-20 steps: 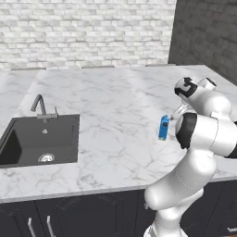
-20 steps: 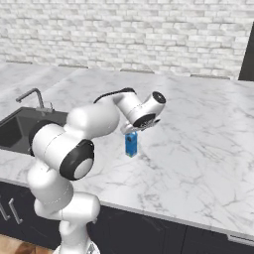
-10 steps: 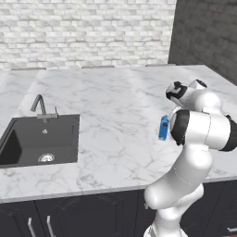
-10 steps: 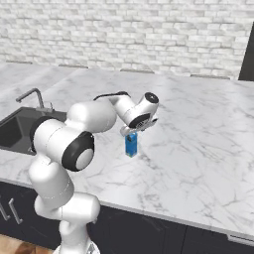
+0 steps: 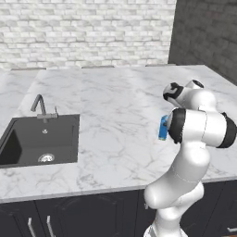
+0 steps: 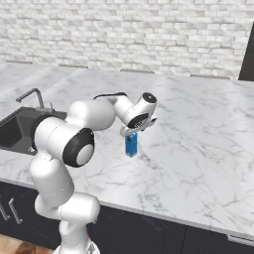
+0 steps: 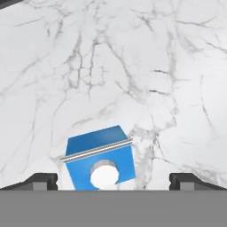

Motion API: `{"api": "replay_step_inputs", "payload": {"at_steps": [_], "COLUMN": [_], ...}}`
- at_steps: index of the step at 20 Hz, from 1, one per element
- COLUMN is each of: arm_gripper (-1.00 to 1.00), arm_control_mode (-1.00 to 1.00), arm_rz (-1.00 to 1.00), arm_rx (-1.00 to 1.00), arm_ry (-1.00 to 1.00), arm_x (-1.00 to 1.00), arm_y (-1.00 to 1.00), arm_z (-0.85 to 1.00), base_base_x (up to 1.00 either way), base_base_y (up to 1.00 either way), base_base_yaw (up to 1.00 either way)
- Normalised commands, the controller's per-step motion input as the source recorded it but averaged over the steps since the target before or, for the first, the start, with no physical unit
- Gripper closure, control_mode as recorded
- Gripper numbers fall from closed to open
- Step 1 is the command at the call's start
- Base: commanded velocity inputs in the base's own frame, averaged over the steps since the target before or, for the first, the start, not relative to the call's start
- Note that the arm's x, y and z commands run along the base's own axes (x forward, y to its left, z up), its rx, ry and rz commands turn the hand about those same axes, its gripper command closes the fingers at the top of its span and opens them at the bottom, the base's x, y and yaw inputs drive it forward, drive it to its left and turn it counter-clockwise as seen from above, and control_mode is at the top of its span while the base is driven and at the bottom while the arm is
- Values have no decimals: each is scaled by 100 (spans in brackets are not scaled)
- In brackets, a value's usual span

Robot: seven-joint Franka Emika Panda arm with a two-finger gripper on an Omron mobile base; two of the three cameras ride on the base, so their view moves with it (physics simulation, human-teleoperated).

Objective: Gather the eggs and milk located in the vicinity of the sink area and place them right next to the bowl.

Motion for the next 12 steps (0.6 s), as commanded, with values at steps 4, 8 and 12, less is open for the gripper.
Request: {"api": "replay_step_inputs", "payload": {"at_steps": [4, 8, 12], "arm_gripper": [-100, -100, -100], "arm_control_mode": [-100, -100, -100], "arm_rz": [4, 10, 11], "arm_rx": [0, 0, 0], "arm_ry": [0, 0, 0], "arm_x": [15, 13, 12], "arm_y": [3, 0, 0], "arm_z": [-12, -17, -19], "base_base_x": [0, 0, 0], "base_base_y": [0, 0, 0], "base_base_yaw": [0, 0, 0]}}
